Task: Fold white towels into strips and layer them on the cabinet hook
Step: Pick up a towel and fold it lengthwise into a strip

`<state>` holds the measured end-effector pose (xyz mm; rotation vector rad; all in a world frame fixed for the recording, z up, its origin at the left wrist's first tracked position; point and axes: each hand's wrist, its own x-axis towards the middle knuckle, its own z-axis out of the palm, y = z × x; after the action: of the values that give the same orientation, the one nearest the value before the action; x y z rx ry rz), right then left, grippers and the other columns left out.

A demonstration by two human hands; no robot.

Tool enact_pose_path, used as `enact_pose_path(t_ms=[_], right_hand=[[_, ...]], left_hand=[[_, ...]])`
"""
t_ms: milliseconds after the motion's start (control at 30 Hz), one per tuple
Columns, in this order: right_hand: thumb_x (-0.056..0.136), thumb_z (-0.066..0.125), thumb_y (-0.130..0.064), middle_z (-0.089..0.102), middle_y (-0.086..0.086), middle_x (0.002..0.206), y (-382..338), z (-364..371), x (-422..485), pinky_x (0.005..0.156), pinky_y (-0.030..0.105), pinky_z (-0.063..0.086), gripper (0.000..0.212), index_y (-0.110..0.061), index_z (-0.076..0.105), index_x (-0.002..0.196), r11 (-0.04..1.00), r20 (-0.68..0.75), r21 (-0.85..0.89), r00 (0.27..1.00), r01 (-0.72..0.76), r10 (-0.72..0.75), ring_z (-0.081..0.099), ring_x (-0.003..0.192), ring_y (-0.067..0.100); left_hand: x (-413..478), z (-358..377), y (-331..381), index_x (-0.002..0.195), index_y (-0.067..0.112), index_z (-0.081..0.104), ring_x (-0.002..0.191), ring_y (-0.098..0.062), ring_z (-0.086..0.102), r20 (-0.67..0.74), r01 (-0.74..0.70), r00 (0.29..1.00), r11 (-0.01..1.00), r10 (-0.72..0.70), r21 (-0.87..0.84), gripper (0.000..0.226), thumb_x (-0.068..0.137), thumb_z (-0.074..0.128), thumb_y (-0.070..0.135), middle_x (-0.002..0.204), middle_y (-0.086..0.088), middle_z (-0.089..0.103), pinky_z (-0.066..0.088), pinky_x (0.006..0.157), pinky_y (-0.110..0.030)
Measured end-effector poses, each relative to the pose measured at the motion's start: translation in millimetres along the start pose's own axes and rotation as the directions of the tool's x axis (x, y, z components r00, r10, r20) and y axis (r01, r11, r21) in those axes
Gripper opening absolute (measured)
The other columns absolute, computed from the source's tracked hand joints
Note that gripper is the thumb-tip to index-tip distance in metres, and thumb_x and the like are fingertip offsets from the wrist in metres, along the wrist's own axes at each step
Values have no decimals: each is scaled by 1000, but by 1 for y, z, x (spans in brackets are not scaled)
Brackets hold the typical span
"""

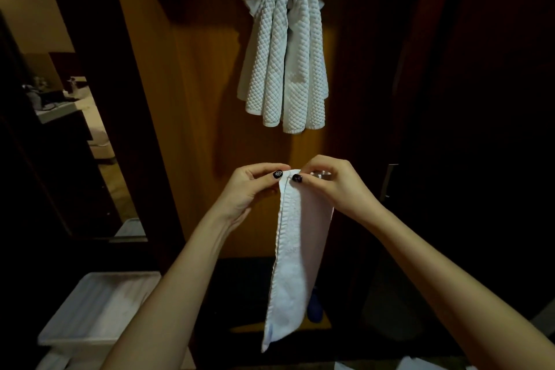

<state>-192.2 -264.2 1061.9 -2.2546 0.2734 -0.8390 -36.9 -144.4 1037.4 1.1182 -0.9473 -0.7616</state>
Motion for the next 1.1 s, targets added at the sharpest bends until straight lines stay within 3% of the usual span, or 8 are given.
enact_pose_path(t_ms=[167, 367, 533, 667, 833, 933, 1033, 1100], right_hand=[[87, 71, -16, 65, -3, 93, 1, 2, 4, 76, 13, 46, 6, -12, 73, 84, 996, 7, 82, 1000, 25, -26, 61, 87, 0], [87, 72, -22, 65, -12, 74, 0, 8, 11, 70, 13, 45, 17, -30, 66, 72, 998, -16, 39, 999, 52, -51, 60, 75, 0], [85, 74, -25, 64, -8, 70, 3, 14, 15, 65, 16, 42, 16, -21, 68, 71, 999, -75, 19, 997, 31, -30, 57, 69, 0], [87, 72, -25, 67, -4, 74, 2, 18, 18, 67, 24, 46, 17, -12, 71, 76, 1000, -50, -17, 999, 20, -21, 62, 72, 9], [92, 66, -29, 65, -17, 68, 0, 10, 23, 61, 12, 42, 18, -24, 69, 74, 998, 22, -66, 1000, -3, 4, 58, 68, -4], [94, 63, -33, 60, -21, 62, 3, 2, 21, 56, 13, 38, 28, -31, 62, 65, 991, 73, -127, 996, -34, 44, 53, 60, -6], [87, 68, -42, 48, -5, 59, 13, -11, 19, 54, 27, 30, 43, -7, 60, 64, 958, 140, -271, 981, -93, 135, 39, 54, 5], [85, 71, -40, 50, 3, 61, 19, -18, 15, 55, 33, 32, 43, -2, 61, 67, 957, 116, -242, 974, -162, 194, 41, 55, 10]], left_hand=[[1, 1, 0, 89, 14, 78, 88, -16, 72, -36, -65, 997, 997, 63, -33, 16, 75, 72, 14, 94, -10, 76, 55, 75, -20], [-1, -2, -2, 91, 19, 80, 84, -10, 69, -53, -68, 997, 996, 64, -63, 16, 78, 71, 23, 92, -5, 76, 54, 74, -17], [-4, -5, -4, 100, 21, 78, 100, -13, 68, 4, -97, 995, 995, 97, -25, 26, 76, 72, 11, 103, -4, 75, 54, 80, -20], [-2, -2, -4, 96, 17, 73, 90, -5, 68, -51, -190, 979, 977, 196, 100, 24, 80, 72, -1, 91, 4, 75, 53, 73, -17], [1, -1, -3, 94, 30, 71, 86, -4, 65, -86, -223, 969, 969, 233, 106, 33, 82, 71, -1, 87, 9, 71, 53, 73, -17], [4, 0, -3, 89, 37, 72, 85, -5, 65, -87, -249, 961, 959, 262, 135, 31, 81, 68, 7, 84, 12, 69, 53, 73, -22], [6, -9, -1, 84, 33, 75, 83, -5, 63, -186, -237, 951, 969, 245, 68, 31, 83, 64, 5, 84, 13, 69, 51, 73, -22], [6, -19, 0, 85, 30, 78, 85, -5, 65, -194, -215, 958, 977, 212, 7, 35, 89, 60, 0, 89, 10, 72, 52, 71, -21]])
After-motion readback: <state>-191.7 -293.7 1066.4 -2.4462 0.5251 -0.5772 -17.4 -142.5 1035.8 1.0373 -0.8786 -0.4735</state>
